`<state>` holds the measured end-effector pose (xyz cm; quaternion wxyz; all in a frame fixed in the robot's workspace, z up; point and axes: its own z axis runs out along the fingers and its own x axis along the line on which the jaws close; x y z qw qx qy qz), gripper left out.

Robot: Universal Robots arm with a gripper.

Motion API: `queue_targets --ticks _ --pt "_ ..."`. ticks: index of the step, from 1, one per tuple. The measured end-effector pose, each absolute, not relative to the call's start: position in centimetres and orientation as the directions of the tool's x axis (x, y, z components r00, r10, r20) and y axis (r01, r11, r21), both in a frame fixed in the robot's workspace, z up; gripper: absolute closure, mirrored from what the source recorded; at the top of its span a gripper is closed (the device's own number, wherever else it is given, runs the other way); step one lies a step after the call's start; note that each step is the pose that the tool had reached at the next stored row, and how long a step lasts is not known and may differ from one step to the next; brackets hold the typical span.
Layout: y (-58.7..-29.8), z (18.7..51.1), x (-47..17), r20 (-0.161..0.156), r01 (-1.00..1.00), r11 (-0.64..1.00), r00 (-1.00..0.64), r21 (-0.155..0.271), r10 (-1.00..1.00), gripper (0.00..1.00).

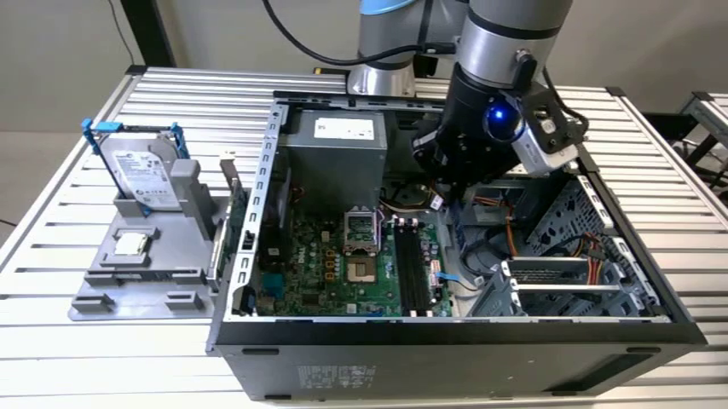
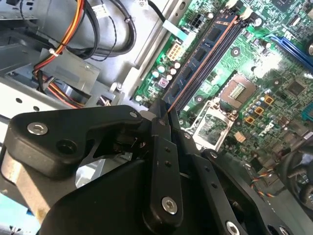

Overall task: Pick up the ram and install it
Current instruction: 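Insert the ram into the slot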

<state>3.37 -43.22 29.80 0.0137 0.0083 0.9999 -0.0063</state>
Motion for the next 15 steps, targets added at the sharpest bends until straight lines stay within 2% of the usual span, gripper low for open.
queue_targets --ticks 15 --pt "-43.1 27.1 3.4 -0.028 0.017 0.999 -0.999 -0.03 0.016 1.0"
